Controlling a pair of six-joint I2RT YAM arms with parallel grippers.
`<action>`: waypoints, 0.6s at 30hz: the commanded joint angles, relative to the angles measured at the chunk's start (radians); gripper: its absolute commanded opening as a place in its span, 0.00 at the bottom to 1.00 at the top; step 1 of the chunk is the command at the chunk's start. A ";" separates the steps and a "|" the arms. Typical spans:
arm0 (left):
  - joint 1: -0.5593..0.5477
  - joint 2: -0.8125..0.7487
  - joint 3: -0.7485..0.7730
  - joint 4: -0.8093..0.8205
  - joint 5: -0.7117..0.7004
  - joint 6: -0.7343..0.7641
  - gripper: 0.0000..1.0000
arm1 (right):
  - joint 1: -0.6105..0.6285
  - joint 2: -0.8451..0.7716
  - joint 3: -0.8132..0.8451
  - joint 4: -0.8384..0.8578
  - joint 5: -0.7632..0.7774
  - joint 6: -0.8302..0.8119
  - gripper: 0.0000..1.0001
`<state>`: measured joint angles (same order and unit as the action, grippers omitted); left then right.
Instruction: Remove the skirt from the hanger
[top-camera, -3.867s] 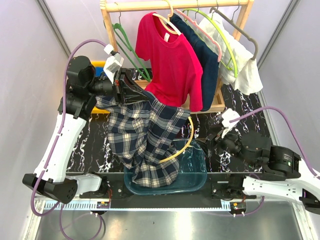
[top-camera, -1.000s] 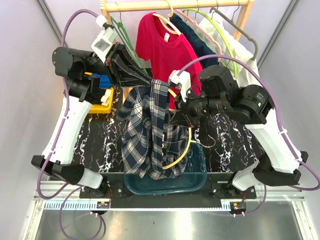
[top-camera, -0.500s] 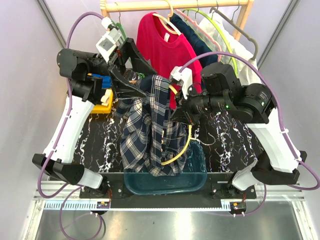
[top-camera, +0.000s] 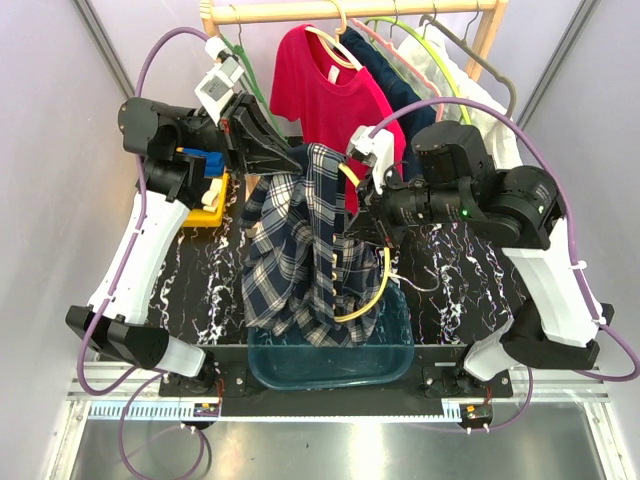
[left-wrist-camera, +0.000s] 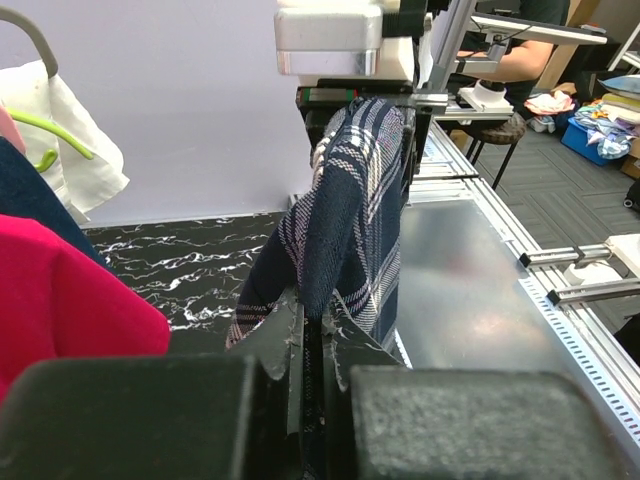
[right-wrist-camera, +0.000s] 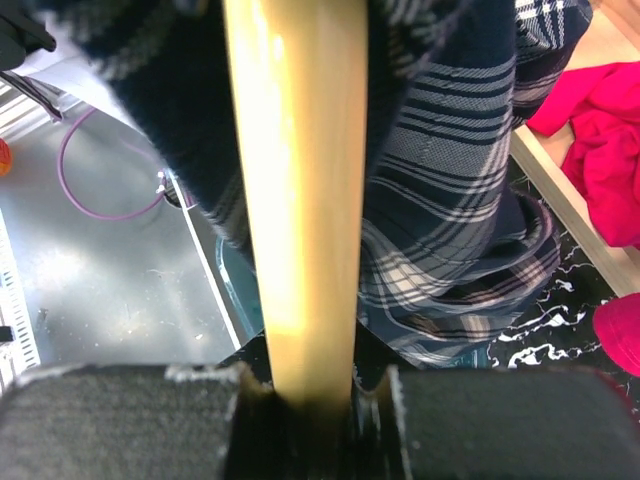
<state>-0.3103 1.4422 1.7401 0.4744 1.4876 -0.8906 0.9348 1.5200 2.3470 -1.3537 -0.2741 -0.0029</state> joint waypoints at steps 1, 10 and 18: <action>-0.003 -0.017 -0.019 0.021 0.200 -0.008 0.00 | -0.001 -0.018 0.112 0.136 0.001 -0.003 0.00; 0.042 0.124 0.303 0.056 0.192 -0.039 0.00 | -0.001 -0.220 -0.403 0.299 -0.022 0.115 0.00; 0.071 0.288 0.755 -0.020 0.125 -0.044 0.00 | -0.001 -0.366 -0.808 0.428 -0.054 0.248 0.00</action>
<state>-0.2993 1.7172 2.2765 0.4255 1.5871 -0.9287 0.9321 1.2110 1.6947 -0.7704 -0.2787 0.1513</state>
